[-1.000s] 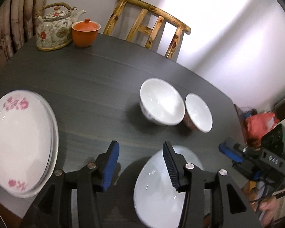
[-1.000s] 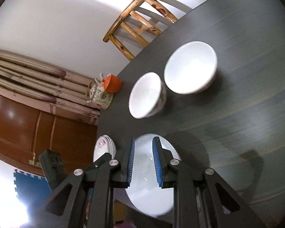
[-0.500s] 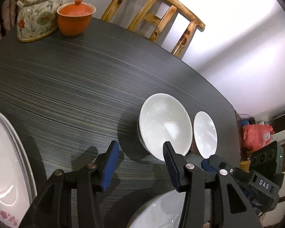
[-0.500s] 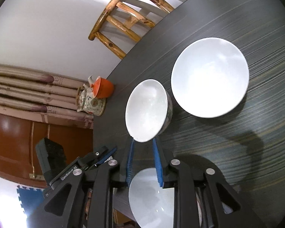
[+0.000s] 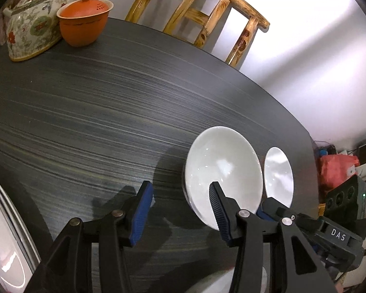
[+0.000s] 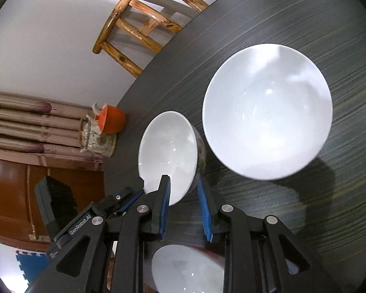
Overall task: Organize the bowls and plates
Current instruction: 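Lift the white bowl and carry it over the wide white bowl, then lower the held white bowl into the wide white bowl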
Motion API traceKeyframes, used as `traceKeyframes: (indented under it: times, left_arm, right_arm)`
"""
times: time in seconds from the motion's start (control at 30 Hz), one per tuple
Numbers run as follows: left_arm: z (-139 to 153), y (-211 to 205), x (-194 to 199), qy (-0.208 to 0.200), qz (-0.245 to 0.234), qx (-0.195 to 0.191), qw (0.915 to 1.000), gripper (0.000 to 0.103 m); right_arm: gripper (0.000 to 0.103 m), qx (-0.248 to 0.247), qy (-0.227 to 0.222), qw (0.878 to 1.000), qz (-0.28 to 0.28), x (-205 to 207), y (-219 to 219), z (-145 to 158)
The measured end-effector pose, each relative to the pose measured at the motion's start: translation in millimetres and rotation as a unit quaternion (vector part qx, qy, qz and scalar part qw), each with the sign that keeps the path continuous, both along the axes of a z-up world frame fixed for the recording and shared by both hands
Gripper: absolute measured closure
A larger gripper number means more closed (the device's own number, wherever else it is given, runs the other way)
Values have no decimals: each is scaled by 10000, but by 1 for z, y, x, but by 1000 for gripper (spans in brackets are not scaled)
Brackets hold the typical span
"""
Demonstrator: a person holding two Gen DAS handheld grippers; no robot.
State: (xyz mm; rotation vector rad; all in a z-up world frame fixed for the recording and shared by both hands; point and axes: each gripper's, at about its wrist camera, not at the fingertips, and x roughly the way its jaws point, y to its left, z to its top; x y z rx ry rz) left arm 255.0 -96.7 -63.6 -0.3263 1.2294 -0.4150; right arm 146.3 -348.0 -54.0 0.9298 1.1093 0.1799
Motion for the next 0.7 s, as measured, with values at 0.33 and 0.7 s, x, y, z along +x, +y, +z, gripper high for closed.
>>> traceKeyframes:
  times: [0.33,0.7]
  left_arm:
    - [-9,-11,5,-207,-257,414,9986,97]
    - [32,-2,-29,-555,-205,276,9979,95]
  right_arm:
    - [79,-165,158,9997,60,16,5,-16]
    - [90,-521,-110,9977,424,12,13,-4]
